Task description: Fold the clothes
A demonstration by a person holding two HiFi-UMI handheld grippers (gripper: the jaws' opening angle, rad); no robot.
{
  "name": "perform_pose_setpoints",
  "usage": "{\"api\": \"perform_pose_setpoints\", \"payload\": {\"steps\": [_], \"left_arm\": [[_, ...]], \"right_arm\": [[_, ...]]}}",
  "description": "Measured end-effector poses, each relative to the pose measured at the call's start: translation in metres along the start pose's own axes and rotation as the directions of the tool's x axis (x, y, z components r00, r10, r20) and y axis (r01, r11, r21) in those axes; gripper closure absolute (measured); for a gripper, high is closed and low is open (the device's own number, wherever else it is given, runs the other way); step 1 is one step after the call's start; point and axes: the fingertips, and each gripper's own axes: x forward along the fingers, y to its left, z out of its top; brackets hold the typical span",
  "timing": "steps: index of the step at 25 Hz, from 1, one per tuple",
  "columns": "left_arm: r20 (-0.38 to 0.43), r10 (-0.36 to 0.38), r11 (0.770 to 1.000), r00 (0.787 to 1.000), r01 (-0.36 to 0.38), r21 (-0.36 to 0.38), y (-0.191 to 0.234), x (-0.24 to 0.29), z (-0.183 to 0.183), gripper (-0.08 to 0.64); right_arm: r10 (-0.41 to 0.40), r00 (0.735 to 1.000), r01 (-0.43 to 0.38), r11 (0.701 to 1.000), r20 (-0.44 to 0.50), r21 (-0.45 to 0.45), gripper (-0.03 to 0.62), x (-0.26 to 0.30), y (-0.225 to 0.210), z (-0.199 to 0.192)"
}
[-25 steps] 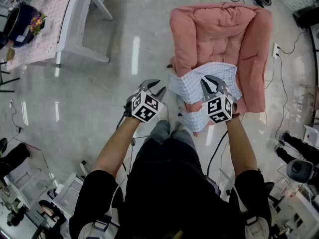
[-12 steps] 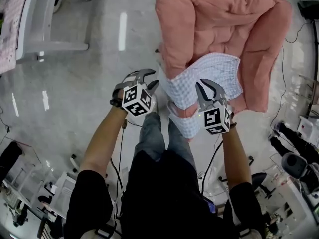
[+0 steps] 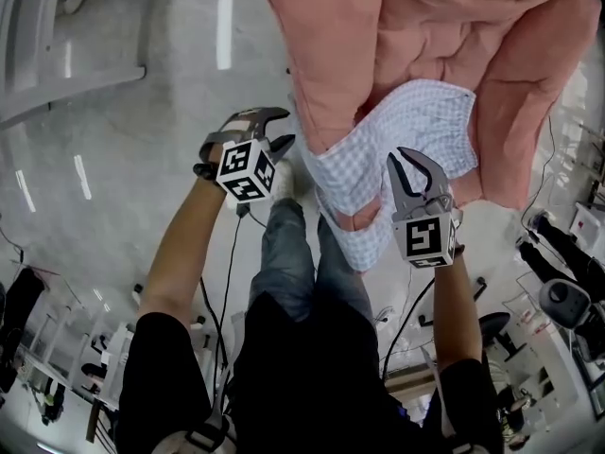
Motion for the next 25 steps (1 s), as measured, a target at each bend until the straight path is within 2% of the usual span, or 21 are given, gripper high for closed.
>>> {"api": "perform_pose_setpoints", "payload": {"steps": [6,13,15,19,25], "left_arm": [[0.0,-0.076,0.986,0.997,0.075,0.148,-0.003,0.021,0.006,0.35],[-0.026,-0.144,0.959,0.989,0.146,0.241,-0.005,0.036,-0.003,0.361],[-0.019,-0.16,0.953,0.987,0.159,0.257,-0.008,0.038,-0.005,0.395],[-0.016,-0.177,0.943,0.984,0.174,0.283,-0.014,0.037,-0.008,0.547],[-0.04,-0.168,0.96,0.985,0.173,0.22,-0.013,0.01,-0.019,0.552]], "right_arm": [[0.008,0.998,-0.005,0.999,-0.057,0.053,0.534,0.001,0.014,-0.039],[0.009,0.997,-0.005,0.999,-0.072,0.05,0.534,0.011,0.019,-0.032],[0.011,0.998,-0.009,0.999,-0.057,0.03,0.535,0.016,0.017,-0.02],[0.006,0.998,-0.006,1.0,-0.067,-0.001,0.534,0.017,0.014,-0.01],[-0.01,0.997,0.005,0.998,-0.076,-0.068,0.534,0.022,0.003,-0.003]]}}
